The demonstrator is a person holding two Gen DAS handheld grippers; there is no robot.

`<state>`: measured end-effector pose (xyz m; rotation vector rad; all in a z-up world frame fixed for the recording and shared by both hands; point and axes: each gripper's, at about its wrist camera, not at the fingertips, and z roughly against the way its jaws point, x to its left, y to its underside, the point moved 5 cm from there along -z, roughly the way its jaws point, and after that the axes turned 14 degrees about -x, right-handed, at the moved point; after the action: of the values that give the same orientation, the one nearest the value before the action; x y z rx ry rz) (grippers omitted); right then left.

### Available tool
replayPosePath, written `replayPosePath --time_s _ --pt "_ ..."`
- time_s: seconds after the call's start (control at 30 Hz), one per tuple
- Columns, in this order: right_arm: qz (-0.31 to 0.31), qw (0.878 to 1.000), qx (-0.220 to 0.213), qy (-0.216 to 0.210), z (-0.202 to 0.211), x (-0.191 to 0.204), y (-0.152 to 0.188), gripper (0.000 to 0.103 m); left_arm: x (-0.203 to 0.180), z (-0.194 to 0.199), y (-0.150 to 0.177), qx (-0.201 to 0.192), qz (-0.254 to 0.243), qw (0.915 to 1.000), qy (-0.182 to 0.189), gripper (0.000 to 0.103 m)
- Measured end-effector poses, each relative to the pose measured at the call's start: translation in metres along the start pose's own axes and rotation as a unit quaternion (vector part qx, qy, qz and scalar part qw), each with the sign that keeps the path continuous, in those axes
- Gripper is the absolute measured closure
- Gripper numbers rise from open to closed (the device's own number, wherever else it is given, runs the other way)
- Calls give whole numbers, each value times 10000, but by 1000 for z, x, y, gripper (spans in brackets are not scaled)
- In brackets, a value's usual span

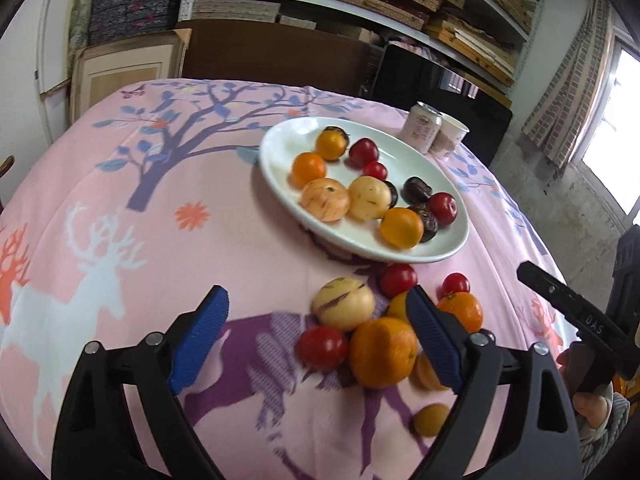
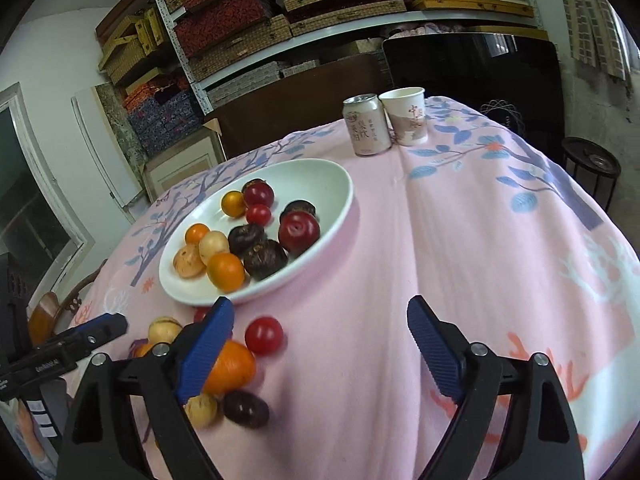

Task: Organize fruits
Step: 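Withdraw both open grippers from the plate back over the pile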

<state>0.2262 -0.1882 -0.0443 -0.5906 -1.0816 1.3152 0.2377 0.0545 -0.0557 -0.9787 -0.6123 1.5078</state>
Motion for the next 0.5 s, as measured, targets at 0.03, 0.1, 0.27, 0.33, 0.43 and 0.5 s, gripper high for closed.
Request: replayPosePath --time_s 0.03,0.1,0.27,0.33,0.43,0.5 --pt "12 10000 2 19 3 -1 2 14 5 6 3 -18 55 10000 -56 11" --pt "5 10000 21 95 8 -5 7 14 13 11 9 14 77 9998 -200 11" --pt "-199 9995 156 206 5 -17 10 13 30 8 21 287 289 9988 -288 11" --pt "-315 9990 233 224 2 -20 11 13 30 5 24 360 324 9986 -213 11" --pt "-436 9983 316 242 0 -24 12 13 27 -1 28 510 366 9980 -69 11" --pt "-504 9977 376 256 -1 -26 14 13 24 -6 30 589 343 9976 -91 11"
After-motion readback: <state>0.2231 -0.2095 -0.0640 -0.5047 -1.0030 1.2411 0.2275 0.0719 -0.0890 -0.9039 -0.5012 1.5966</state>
